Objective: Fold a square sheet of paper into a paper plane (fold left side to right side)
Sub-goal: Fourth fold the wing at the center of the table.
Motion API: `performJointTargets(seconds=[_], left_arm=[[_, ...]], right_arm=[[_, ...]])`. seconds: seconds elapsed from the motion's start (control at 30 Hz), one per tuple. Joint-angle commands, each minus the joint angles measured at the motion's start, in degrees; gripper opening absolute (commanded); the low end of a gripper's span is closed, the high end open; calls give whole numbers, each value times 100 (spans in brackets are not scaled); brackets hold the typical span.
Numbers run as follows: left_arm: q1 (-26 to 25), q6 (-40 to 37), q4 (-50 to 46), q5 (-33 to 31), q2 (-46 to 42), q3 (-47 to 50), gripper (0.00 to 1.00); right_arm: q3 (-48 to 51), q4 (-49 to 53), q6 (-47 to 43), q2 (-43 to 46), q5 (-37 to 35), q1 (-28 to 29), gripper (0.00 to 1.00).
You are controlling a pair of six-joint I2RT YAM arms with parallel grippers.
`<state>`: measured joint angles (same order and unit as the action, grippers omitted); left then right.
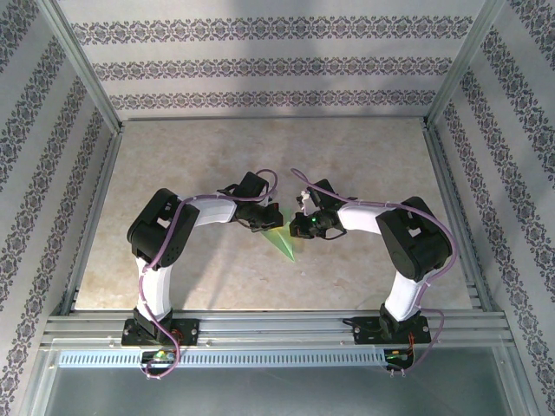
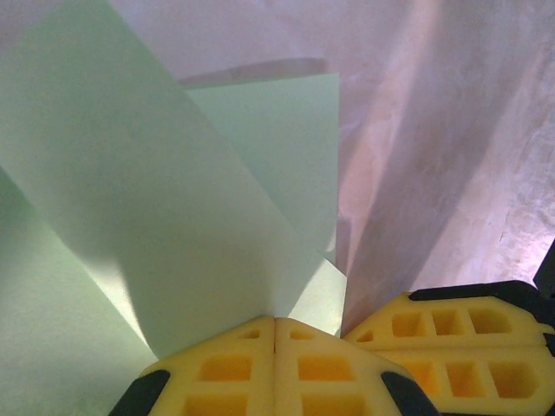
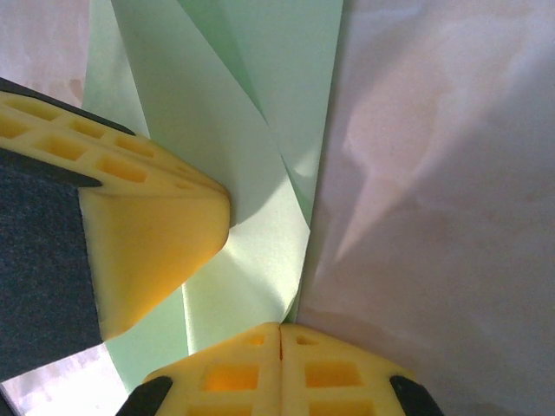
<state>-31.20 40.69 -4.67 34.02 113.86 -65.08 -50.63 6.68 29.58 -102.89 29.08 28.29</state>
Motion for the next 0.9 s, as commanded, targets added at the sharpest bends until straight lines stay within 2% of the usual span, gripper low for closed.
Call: performJointTargets(seconds=[0.0,0.3,0.87], left_arm=[[-88,-107,-194,-210,58,193,0],[-88,-78,-156,-229,48,253,0],[-92,-63,-144,-263,75,251,0]], right_arm=[[185,567,-123,-341,-672,106,0],[72,563,-61,-76,-502,75,2],[152,497,158,1046,-90,-260,31]])
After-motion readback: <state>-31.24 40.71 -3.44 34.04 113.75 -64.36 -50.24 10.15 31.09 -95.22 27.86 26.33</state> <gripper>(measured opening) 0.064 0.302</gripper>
